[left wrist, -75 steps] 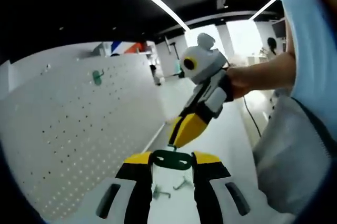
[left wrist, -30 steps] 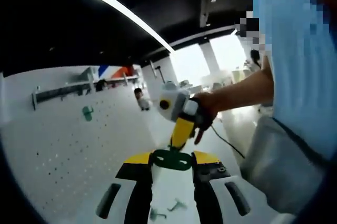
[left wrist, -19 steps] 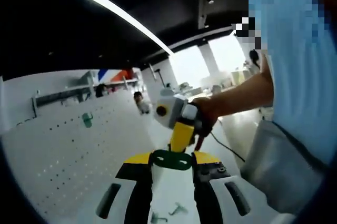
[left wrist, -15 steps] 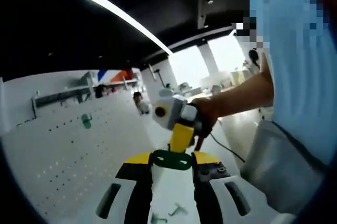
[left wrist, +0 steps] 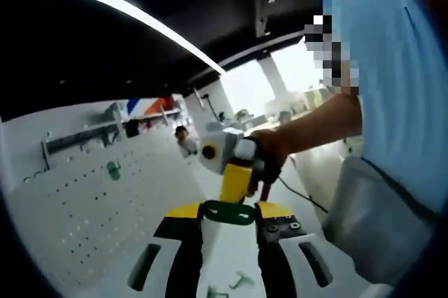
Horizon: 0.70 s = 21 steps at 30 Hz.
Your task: Insert the hook assembly into the mounting plate slot until the hook locks in place.
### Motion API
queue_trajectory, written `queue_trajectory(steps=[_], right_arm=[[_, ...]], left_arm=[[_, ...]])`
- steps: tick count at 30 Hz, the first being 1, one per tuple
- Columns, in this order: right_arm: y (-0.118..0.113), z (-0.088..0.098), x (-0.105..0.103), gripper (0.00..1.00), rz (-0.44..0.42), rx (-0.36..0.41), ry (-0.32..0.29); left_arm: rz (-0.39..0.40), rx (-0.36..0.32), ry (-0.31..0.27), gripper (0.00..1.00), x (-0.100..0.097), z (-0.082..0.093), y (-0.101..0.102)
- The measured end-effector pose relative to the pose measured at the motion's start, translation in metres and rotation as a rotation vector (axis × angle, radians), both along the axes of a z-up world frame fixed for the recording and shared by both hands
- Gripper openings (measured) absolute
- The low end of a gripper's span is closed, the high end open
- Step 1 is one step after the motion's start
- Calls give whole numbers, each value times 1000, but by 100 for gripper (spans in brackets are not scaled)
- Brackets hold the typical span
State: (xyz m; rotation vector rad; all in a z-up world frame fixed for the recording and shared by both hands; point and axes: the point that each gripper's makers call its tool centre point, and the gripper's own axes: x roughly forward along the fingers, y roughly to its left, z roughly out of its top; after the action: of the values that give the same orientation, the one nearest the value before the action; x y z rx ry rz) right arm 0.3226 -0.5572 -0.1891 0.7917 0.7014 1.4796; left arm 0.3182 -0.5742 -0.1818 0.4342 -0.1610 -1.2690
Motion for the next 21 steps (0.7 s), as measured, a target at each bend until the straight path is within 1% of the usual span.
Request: queue_trajectory(steps=[2,5,8,11,14,16,18,20,21], right_arm=[[0,-1,-1,1,3,-3,6],[0,0,0,1,1,5,21],[-1,3,2,1,-10,4,-7],[-1,6,4,1,-24,4,-22],[-2,9,8,1,-42,1,-41],[-3,9,9,1,-54,-2,-52],[-3,10,10,1,-59,-2,-55],[-4,10,11,1,-72,-13,-71],[-5,10,12,1,-79,-18,-80]], left_arm=[[-1,3,-2,29,0,0,0],[2,6,-24,29,1,1,0],[5,7,-41,30,2,1,0],[15,2,-73,30,5,5,0],[24,-8,-71,31,8,6,0],[38,-5,-59,33,11,5,0],[49,-13,-24,37,14,4,0],[56,-27,1,39,15,4,1],[58,-34,27,40,16,4,1]])
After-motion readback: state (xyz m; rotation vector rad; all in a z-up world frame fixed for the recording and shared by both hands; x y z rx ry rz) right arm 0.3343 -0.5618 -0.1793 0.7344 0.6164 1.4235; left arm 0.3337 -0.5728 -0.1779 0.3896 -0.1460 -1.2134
